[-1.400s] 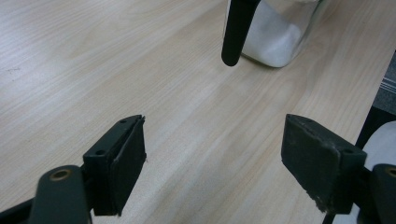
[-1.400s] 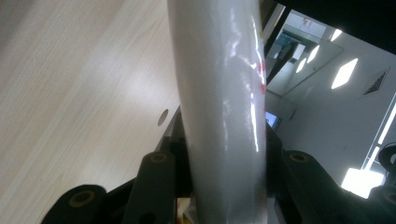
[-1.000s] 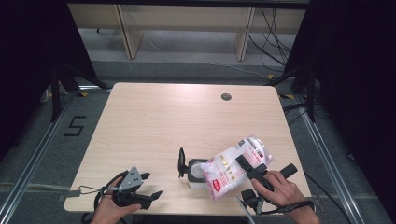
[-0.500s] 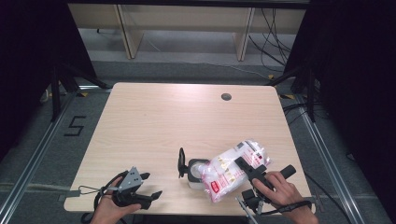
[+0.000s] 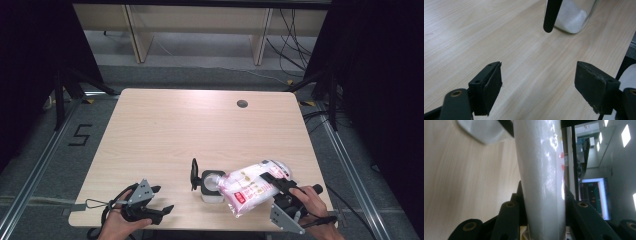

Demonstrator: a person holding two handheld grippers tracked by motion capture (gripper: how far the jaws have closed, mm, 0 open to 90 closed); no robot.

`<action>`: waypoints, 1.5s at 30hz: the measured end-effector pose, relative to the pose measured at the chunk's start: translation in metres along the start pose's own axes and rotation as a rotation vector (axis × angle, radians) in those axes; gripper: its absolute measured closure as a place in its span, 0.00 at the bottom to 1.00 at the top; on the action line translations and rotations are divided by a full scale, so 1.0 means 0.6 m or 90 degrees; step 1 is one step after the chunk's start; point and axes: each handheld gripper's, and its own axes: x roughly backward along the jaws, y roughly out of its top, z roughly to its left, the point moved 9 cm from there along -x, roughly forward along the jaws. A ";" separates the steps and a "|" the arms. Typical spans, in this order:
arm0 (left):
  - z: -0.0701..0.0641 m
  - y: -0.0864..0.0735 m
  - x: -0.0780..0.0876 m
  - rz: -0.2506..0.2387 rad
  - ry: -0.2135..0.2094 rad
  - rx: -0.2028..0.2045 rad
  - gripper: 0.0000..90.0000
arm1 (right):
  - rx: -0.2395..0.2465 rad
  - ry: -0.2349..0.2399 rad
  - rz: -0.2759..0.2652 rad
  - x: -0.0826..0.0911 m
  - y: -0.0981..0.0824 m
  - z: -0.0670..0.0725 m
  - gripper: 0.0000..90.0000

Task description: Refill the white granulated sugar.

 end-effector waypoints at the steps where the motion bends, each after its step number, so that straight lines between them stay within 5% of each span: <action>1: 0.005 -0.002 0.002 0.014 0.004 -0.023 0.24 | -0.032 0.002 -0.008 -0.001 -0.002 -0.001 0.78; 3: 0.005 -0.002 0.003 0.014 0.005 -0.025 0.24 | -0.079 0.007 -0.025 -0.006 -0.008 -0.005 0.78; 4: -0.002 0.001 -0.001 -0.006 -0.003 0.008 0.24 | -0.122 0.012 -0.031 -0.009 -0.010 -0.001 0.78; 9: 0.004 -0.002 0.004 0.013 0.001 -0.013 0.24 | -0.278 0.040 -0.069 -0.021 -0.019 0.003 0.79; 12: 0.001 0.000 0.003 0.002 -0.002 -0.002 0.24 | -0.323 0.034 -0.082 -0.031 -0.031 -0.006 0.79; 15: -0.002 0.001 0.000 -0.004 -0.006 0.007 0.24 | -0.410 0.042 -0.112 -0.039 -0.038 -0.007 0.80; 17: 0.000 -0.001 0.001 0.003 -0.005 0.000 0.24 | -0.411 0.042 -0.105 -0.046 -0.045 -0.008 0.80; 33: 0.004 -0.001 0.003 0.004 -0.003 -0.014 0.24 | -0.621 0.031 -0.149 -0.110 -0.103 -0.013 0.81; 36: 0.003 -0.001 0.003 0.005 -0.001 0.000 0.24 | -0.645 0.040 -0.147 -0.117 -0.108 -0.006 0.81; 39: 0.005 0.000 0.006 0.010 -0.004 -0.024 0.24 | -0.656 0.035 -0.155 -0.115 -0.115 -0.006 0.81; 43: 0.005 0.001 0.006 0.004 -0.003 -0.024 0.24 | -0.677 0.021 -0.150 -0.112 -0.127 -0.004 0.81; 45: 0.001 0.001 0.006 -0.001 -0.004 0.001 0.24 | -0.674 0.025 -0.152 -0.109 -0.127 -0.002 0.81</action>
